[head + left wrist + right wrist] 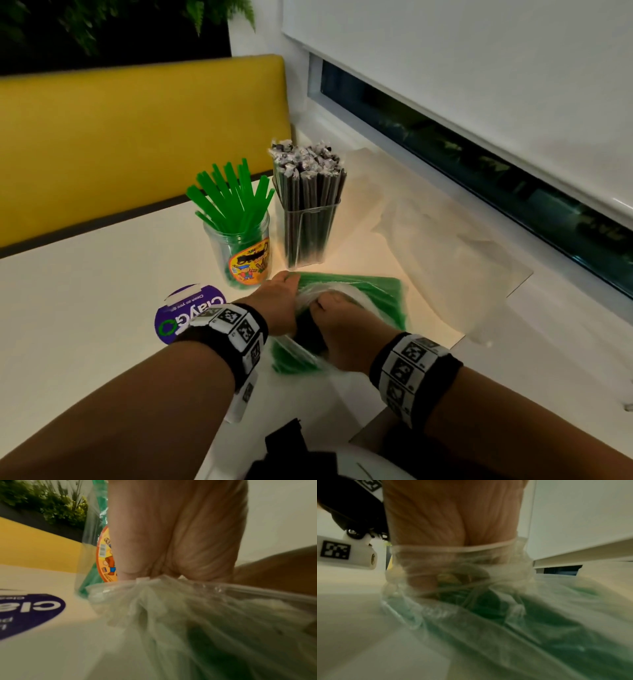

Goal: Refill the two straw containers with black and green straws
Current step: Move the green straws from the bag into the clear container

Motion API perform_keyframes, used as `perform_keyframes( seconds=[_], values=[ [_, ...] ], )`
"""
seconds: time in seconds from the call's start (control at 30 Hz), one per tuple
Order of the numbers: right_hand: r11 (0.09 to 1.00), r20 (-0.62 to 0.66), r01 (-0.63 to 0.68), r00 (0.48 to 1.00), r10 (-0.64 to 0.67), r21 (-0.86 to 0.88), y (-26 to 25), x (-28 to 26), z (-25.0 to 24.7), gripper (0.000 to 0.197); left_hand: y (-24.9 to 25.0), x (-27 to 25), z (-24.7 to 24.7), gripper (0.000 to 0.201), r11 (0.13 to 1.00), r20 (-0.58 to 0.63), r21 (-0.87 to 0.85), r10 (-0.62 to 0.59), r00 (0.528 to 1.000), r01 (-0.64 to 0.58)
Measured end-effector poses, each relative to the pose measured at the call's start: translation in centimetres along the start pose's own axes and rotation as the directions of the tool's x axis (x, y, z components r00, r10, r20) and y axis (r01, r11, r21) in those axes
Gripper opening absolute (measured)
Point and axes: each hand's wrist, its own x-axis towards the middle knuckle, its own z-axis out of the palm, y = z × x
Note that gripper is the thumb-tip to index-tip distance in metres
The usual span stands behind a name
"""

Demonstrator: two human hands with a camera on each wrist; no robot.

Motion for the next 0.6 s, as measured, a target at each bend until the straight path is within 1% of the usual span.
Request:
perform_keyframes(
  seconds=[0.07, 0.1, 0.13, 0.23, 0.33, 0.4, 0.47, 0.5, 0.53, 0.57, 0.6],
  values=[
    [0.999, -0.04, -0.029, 0.999, 0.028, -0.042, -0.4, 0.2, 0.6, 0.044, 0.3, -0.1, -0.8, 0.07, 0.998, -0.033, -0.061, -0.011, 0.999, 0.009],
    [0.998, -0.065, -0.041, 0.997, 0.037, -0.058, -0.6, 0.5, 0.9, 0.042, 0.4, -0.1, -1.1, 0.057, 0.996, -0.04, -0.086, -0.025, 0.999, 0.021],
    [0.996, -0.084, -0.05, 0.996, 0.044, -0.067, -0.9, 0.8, 0.9, 0.039, 0.5, -0.1, -1.4, 0.049, 0.992, -0.045, -0.118, -0.047, 0.998, 0.042],
    [0.994, -0.074, -0.067, 0.995, 0.061, -0.088, -1.5, 0.9, 0.7, 0.029, 0.7, -0.3, -1.9, 0.041, 0.967, -0.072, -0.22, -0.143, 0.987, 0.124],
    [0.996, -0.079, -0.075, 0.994, 0.07, -0.058, -1.5, 0.7, 0.7, 0.018, 0.6, -0.6, -2.1, 0.027, 0.96, -0.093, -0.24, -0.172, 0.981, 0.145],
    [0.997, -0.034, -0.07, 0.997, 0.07, -0.018, -1.7, 1.0, -0.3, 0.019, 0.4, -0.5, -2.0, 0.016, 0.968, -0.1, -0.218, -0.151, 0.983, 0.127],
    [0.992, -0.013, -0.125, 0.992, 0.125, -0.018, -1.0, 1.3, -0.7, 0.024, 0.2, -0.4, -2.0, 0.009, 0.978, -0.107, -0.19, -0.108, 0.988, 0.086],
    [0.991, -0.042, -0.128, 0.991, 0.129, 0.024, -0.5, 1.4, -0.7, 0.024, 0.1, -0.4, -2.2, 0.01, 0.983, -0.111, -0.174, -0.083, 0.99, 0.063],
    [0.989, -0.099, -0.122, 0.987, 0.13, 0.083, -0.1, 1.3, -0.8, 0.022, 0.1, -0.5, -2.4, 0.012, 0.984, -0.119, -0.175, -0.058, 0.991, 0.036],
    [0.981, -0.148, -0.131, 0.977, 0.152, 0.144, 0.3, 1.2, -0.7, 0.019, 0.0, -0.6, -2.7, 0.014, 0.981, -0.125, -0.191, -0.039, 0.991, 0.015],
    [0.969, -0.163, -0.158, 0.968, 0.19, 0.188, 0.6, 0.9, -0.8, 0.017, 0.0, -0.7, -3.1, 0.016, 0.978, -0.127, -0.21, -0.021, 0.992, -0.006]
  ],
)
